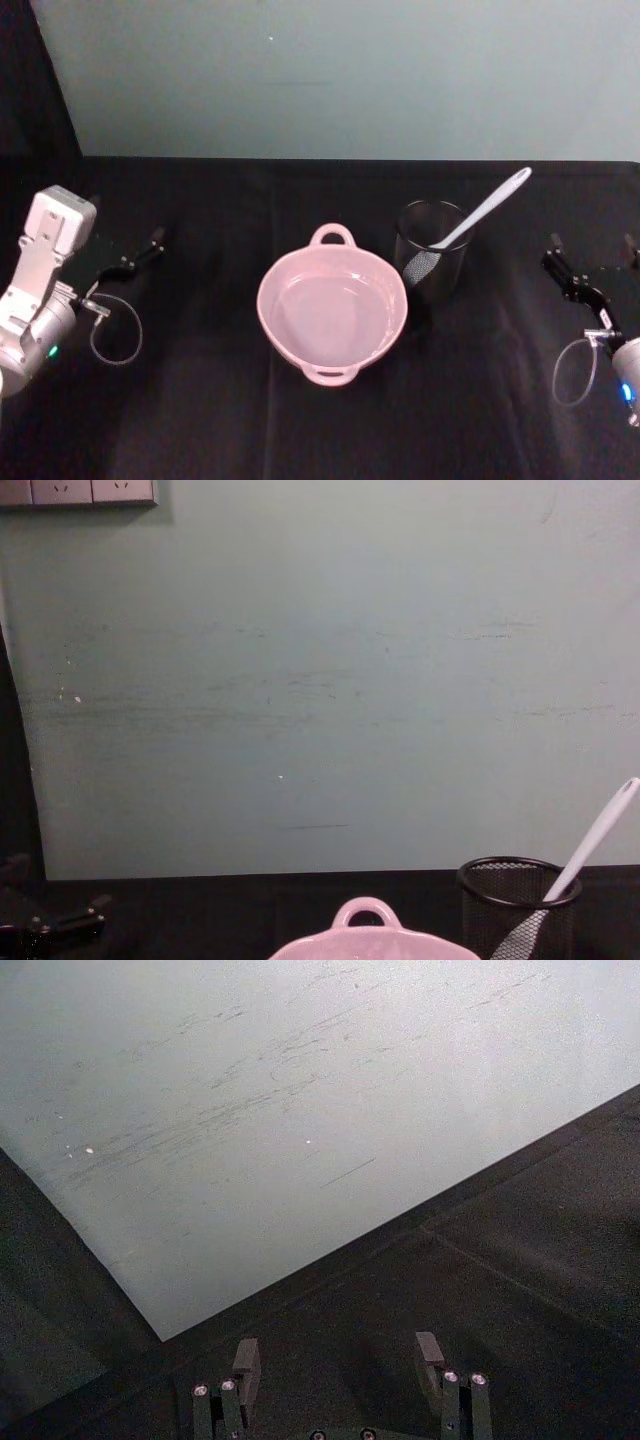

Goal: Use the one hand to pick up the spoon and stir the clear water in the bowl.

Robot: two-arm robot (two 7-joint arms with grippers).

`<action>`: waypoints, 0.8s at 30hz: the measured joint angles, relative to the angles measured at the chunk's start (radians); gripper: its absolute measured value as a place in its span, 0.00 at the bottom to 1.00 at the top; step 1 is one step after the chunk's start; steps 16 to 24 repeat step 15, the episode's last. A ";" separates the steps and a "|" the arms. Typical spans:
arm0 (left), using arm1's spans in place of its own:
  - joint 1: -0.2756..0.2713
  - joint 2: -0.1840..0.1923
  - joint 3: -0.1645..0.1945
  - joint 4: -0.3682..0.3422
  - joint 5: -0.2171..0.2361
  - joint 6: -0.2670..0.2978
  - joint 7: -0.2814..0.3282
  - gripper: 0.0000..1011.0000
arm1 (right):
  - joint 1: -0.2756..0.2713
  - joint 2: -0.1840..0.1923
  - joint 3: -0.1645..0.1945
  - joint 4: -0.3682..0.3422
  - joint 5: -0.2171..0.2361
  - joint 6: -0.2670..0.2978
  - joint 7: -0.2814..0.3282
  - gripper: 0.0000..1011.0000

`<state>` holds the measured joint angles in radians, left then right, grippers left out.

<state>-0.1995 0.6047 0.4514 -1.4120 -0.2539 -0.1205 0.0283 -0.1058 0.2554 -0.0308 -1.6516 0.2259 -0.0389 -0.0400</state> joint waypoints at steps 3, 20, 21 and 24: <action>0.000 0.000 0.000 0.000 0.000 0.000 0.000 1.00 | 0.000 0.000 0.000 -0.001 0.000 0.001 0.000 0.99; 0.000 0.000 0.000 0.000 0.000 0.000 0.000 1.00 | -0.001 0.001 -0.001 -0.002 0.001 0.002 0.000 0.99; 0.000 0.000 0.000 0.000 0.000 0.000 0.000 1.00 | -0.001 0.001 -0.001 -0.002 0.001 0.002 0.000 0.99; 0.000 0.000 0.000 0.000 0.000 0.000 0.000 1.00 | -0.001 0.001 -0.001 -0.002 0.001 0.002 0.000 0.99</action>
